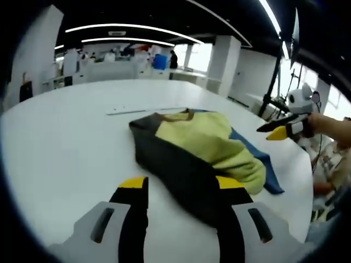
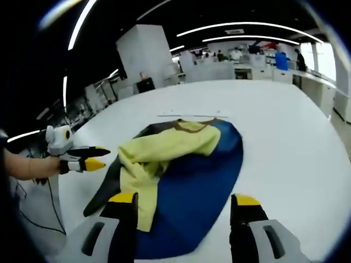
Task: Fold the garment on the visible template until the final outline fits inside the template.
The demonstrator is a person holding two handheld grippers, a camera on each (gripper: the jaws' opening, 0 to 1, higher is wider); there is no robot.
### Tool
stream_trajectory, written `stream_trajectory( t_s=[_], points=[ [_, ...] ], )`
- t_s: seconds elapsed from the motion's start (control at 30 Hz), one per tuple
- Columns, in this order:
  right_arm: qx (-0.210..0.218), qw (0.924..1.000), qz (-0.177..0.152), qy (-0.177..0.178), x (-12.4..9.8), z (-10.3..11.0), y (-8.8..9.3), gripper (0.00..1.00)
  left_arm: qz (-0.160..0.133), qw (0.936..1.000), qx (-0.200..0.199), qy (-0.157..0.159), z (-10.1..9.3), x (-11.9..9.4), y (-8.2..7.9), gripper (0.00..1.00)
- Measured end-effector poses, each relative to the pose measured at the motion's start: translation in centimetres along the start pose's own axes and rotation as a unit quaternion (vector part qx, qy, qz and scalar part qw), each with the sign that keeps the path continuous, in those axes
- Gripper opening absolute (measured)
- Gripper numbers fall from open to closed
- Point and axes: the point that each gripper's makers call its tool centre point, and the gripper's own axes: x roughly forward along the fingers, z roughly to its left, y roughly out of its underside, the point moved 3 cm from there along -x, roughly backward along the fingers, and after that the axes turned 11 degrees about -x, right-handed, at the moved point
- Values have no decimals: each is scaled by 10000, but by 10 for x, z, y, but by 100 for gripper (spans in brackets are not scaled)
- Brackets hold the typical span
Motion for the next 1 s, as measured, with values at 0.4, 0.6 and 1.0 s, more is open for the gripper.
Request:
stream_trajectory(
  t_s=[0.4,0.6,1.0],
  points=[
    [138,9986,269,443,-5,6,40,49,173,9995,-139,-219,-6,-8,32,36],
    [124,9975,340,600,-2,6,54,39,298,9989,-208,-310,-7,-3,41,25],
    [374,9933,375,1031,-3,3,65,14,464,9973,-492,-294,-16,3,53,6]
  ],
)
